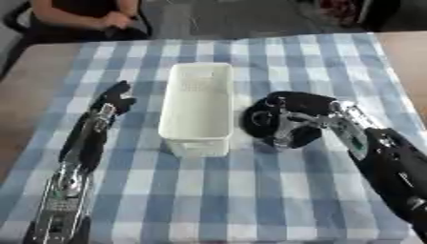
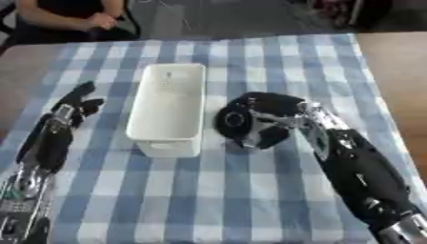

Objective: Pick up objects on the table and place them in the box.

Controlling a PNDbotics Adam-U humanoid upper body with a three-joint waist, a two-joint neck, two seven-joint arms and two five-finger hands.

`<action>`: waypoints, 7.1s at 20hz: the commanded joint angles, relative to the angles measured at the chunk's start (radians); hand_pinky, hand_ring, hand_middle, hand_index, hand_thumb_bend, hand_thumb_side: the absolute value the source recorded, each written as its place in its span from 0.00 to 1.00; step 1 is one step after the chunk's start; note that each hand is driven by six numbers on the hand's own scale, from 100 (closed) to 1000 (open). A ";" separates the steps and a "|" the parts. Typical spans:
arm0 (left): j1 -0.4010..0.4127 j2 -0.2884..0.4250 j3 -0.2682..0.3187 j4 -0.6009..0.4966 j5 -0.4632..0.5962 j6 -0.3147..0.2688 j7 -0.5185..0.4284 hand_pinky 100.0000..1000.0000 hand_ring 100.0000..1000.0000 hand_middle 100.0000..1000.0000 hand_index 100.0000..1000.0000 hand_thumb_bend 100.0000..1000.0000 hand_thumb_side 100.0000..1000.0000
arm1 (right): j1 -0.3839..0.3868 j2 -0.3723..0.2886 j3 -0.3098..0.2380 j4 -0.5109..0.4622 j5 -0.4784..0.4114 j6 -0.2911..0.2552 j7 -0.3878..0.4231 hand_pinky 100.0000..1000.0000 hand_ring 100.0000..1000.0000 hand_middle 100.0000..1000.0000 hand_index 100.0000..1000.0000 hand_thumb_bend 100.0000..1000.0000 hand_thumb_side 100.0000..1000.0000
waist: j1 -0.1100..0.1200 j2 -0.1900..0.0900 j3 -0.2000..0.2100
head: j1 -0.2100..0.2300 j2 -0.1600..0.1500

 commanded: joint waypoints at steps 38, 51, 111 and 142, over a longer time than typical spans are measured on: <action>-0.012 0.005 -0.004 -0.012 0.005 -0.003 -0.008 0.90 0.82 1.00 0.90 0.00 1.00 | -0.054 -0.007 -0.025 0.007 0.028 0.025 -0.040 1.00 0.93 0.91 0.70 0.23 0.75 | 0.000 -0.008 0.005 | -0.010 -0.002; -0.031 -0.003 -0.008 -0.015 0.006 -0.005 -0.013 0.90 0.82 1.00 0.90 0.00 1.00 | -0.060 0.002 -0.042 0.043 0.048 0.037 -0.041 1.00 0.93 0.91 0.69 0.23 0.75 | 0.010 0.013 0.026 | -0.023 -0.020; -0.020 0.001 -0.009 -0.008 0.007 -0.003 -0.018 0.90 0.82 1.00 0.90 0.00 1.00 | -0.076 -0.073 -0.033 -0.067 0.062 0.054 -0.210 0.91 0.79 0.57 0.27 0.00 0.43 | 0.000 -0.004 0.018 | -0.022 -0.018; -0.016 -0.002 -0.011 0.005 0.003 -0.003 -0.018 0.90 0.82 1.00 0.89 0.00 1.00 | -0.175 0.010 0.011 -0.247 -0.096 0.093 -0.116 0.91 0.79 0.57 0.26 0.00 0.44 | -0.001 -0.014 0.025 | -0.037 -0.028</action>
